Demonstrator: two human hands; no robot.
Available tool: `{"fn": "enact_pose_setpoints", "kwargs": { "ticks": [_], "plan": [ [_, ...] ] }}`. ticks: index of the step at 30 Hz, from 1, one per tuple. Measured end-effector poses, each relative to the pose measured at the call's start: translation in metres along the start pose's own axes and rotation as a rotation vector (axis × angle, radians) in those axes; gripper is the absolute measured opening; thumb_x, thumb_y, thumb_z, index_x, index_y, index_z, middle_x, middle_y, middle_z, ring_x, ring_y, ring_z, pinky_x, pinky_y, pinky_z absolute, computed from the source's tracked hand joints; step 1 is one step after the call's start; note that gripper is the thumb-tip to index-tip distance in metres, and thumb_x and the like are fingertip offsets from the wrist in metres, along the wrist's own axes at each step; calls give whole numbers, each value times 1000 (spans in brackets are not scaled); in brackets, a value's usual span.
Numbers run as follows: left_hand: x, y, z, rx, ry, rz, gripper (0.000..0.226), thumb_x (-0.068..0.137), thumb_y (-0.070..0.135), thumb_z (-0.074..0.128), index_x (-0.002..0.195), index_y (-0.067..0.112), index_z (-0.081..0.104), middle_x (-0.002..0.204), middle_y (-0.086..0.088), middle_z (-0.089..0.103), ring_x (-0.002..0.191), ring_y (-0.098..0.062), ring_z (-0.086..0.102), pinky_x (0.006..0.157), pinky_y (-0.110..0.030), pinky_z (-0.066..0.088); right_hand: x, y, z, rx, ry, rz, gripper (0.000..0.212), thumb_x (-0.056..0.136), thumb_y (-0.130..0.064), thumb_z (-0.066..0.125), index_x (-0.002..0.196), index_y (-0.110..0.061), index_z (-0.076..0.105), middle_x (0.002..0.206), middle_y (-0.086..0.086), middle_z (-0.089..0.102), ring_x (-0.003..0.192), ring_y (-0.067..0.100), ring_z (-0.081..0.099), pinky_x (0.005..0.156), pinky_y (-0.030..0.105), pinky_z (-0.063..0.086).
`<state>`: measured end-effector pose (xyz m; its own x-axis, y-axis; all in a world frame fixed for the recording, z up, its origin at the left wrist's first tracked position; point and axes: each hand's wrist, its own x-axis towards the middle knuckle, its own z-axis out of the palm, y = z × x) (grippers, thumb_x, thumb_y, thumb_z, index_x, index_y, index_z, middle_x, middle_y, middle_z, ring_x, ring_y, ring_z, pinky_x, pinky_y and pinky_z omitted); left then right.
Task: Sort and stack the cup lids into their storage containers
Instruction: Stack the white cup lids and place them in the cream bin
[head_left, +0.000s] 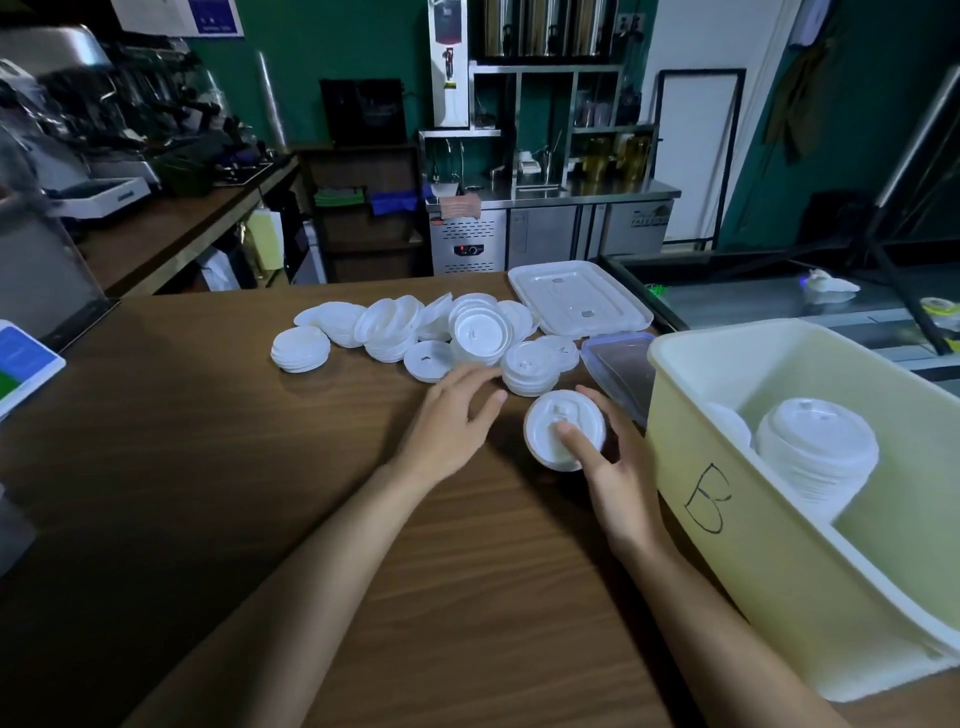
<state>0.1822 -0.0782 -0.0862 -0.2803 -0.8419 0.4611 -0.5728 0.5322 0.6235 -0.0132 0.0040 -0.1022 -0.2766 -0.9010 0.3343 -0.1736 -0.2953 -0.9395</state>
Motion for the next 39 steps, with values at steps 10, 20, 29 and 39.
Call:
{"fn": "enact_pose_setpoints", "kwargs": {
  "ticks": [10, 20, 29, 39],
  "plan": [
    [92, -2, 21, 615, -435, 164, 84, 98, 60, 59, 166, 33, 16, 174, -4, 12, 162, -21, 2, 128, -53, -2, 2, 3, 0, 28, 34, 36, 48, 83, -43, 75, 129, -31, 70, 126, -16, 73, 119, -3, 65, 97, 11, 46],
    [63, -7, -4, 603, -457, 66, 72, 96, 45, 64, 159, 37, 30, 154, -1, 46, 150, -20, 33, 125, -61, -10, 2, 2, -1, 16, 25, 33, 38, 94, -24, 81, 131, -28, 70, 129, -15, 72, 121, -3, 63, 103, 19, 46],
    [-42, 6, -55, 336, -318, -124, 83, 82, 70, 73, 154, 45, 42, 152, 18, 40, 142, -7, 35, 115, -31, 33, -4, -9, 0, -58, -56, 21, 34, 95, -30, 79, 128, -32, 70, 126, -22, 70, 118, -10, 61, 98, 8, 42],
    [-92, -3, -65, 269, -111, -139, 58, 96, 63, 57, 151, 45, 49, 132, 27, 47, 122, 2, 41, 111, -29, 37, -8, -13, 4, -17, -129, 0, 31, 95, -28, 79, 126, -28, 72, 127, -17, 72, 123, 0, 64, 108, 27, 47]
  ]
}}
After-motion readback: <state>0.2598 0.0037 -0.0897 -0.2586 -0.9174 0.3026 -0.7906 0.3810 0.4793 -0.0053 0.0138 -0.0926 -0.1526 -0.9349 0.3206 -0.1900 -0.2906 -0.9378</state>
